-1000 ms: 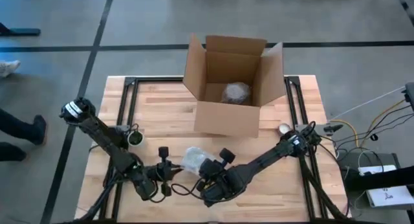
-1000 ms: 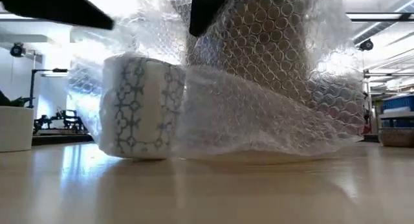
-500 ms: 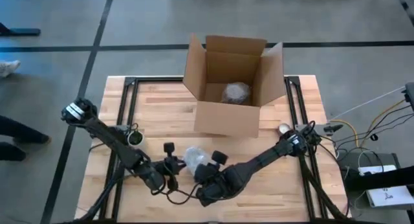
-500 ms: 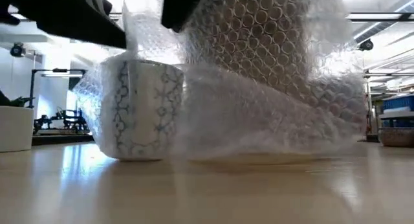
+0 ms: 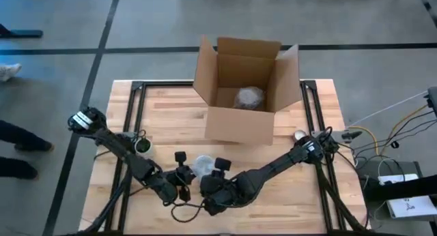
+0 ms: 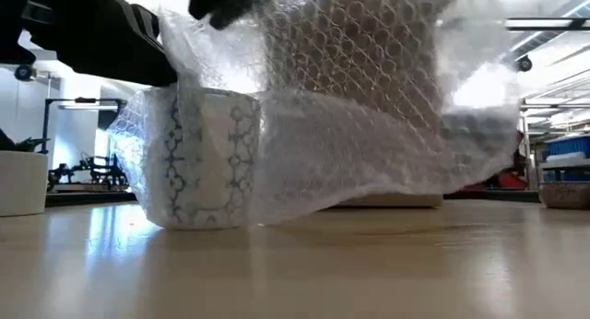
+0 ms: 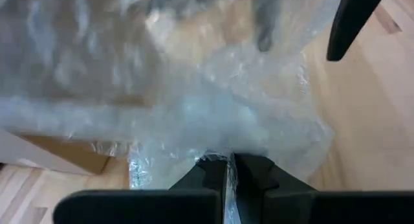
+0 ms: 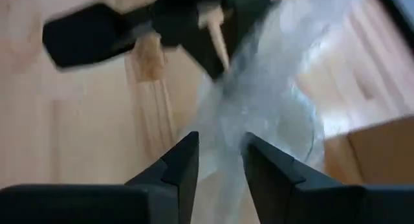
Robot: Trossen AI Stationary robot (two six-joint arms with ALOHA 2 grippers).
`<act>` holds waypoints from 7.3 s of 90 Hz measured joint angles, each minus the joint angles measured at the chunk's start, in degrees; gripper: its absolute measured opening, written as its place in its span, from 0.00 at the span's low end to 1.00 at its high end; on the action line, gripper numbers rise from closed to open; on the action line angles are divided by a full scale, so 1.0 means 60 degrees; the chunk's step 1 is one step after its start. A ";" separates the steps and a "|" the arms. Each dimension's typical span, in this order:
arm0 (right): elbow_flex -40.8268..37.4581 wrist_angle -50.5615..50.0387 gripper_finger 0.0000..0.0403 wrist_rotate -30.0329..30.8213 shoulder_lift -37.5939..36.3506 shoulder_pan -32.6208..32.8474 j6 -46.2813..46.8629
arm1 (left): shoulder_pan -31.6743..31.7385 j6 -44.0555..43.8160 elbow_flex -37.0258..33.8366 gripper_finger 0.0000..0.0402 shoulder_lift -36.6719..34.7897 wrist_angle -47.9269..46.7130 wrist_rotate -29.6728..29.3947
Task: Wrap mug
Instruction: Wrap the blue patterned mug with the bubble wrap
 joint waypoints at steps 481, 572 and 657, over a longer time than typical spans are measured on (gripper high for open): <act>-0.1182 -0.0639 0.00 -0.4179 0.0411 -0.1989 -0.5304 | 0.1654 -0.0259 -0.0954 0.28 -0.2427 -0.1831 0.1621; 0.0301 -0.2426 0.00 -0.7507 0.0481 -0.1780 -0.5804 | 0.1275 0.0552 -0.0988 0.27 0.0957 0.3672 0.3350; 0.0033 -0.3169 0.00 -0.5460 0.0783 -0.1710 -0.3849 | 0.0335 0.0269 -0.1155 0.25 -0.1520 0.1489 0.3344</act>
